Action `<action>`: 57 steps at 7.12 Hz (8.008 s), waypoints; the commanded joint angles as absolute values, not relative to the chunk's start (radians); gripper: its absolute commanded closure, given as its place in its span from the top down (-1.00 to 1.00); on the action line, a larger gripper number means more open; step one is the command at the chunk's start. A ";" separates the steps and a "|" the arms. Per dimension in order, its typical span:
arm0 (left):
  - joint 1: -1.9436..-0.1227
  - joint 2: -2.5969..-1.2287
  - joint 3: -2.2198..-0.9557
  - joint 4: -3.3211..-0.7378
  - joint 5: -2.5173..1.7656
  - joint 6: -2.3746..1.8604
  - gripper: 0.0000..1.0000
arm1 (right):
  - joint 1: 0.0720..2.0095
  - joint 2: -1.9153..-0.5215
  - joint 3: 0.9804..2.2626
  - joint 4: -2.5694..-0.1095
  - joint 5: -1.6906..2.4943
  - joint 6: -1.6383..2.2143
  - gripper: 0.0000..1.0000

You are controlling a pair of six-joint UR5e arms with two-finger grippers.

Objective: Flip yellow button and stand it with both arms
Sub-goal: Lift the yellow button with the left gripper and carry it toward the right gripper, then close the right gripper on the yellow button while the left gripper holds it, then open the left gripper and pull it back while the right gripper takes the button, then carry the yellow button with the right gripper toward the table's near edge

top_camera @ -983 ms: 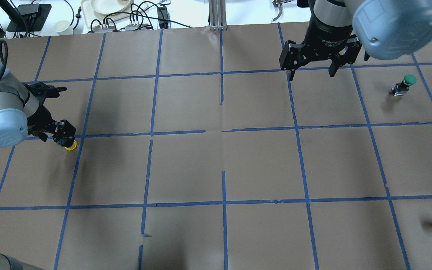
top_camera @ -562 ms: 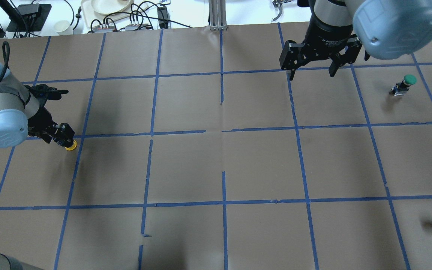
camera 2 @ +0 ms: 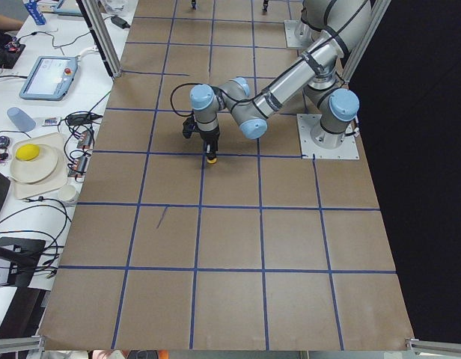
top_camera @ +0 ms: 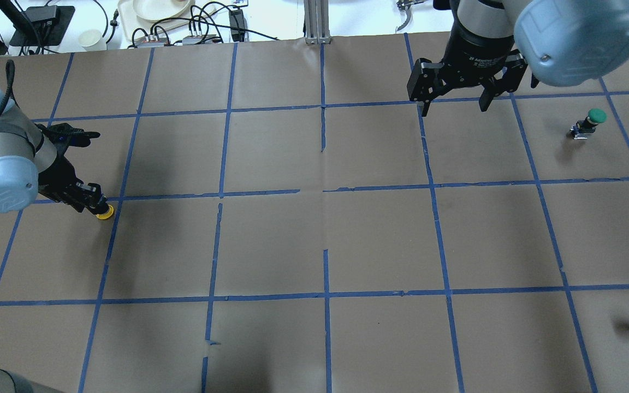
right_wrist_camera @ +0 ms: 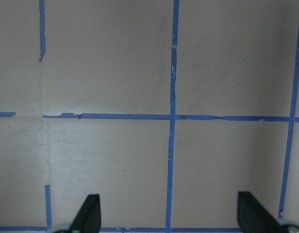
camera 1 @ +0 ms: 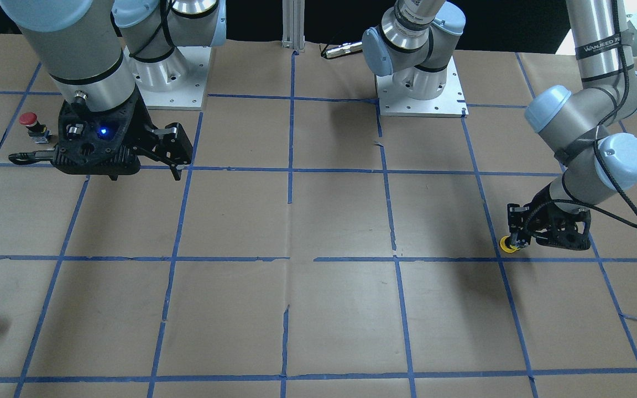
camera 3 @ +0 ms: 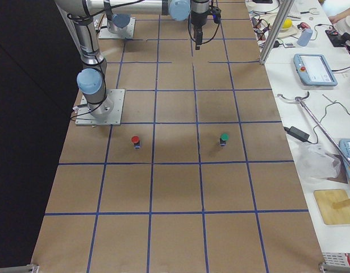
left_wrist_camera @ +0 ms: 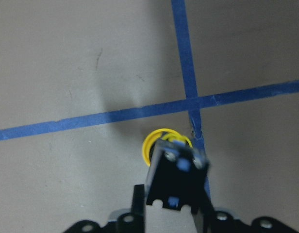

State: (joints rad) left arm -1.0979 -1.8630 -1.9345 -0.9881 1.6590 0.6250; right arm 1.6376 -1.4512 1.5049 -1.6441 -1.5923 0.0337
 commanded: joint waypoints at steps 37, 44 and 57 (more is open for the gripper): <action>-1.542 -1.756 -1.644 -2.005 -0.040 -0.229 -1.00 | 1.442 -1.393 1.598 -1.258 -0.176 0.124 -0.45; -1.522 -1.720 -1.625 -1.955 -0.023 -0.456 0.99 | 1.318 -1.404 1.546 -1.287 -0.308 0.117 -0.52; -1.457 -1.625 -1.601 -1.494 1.583 -0.083 1.00 | 0.970 -1.417 1.928 -1.993 -1.588 -1.434 -0.68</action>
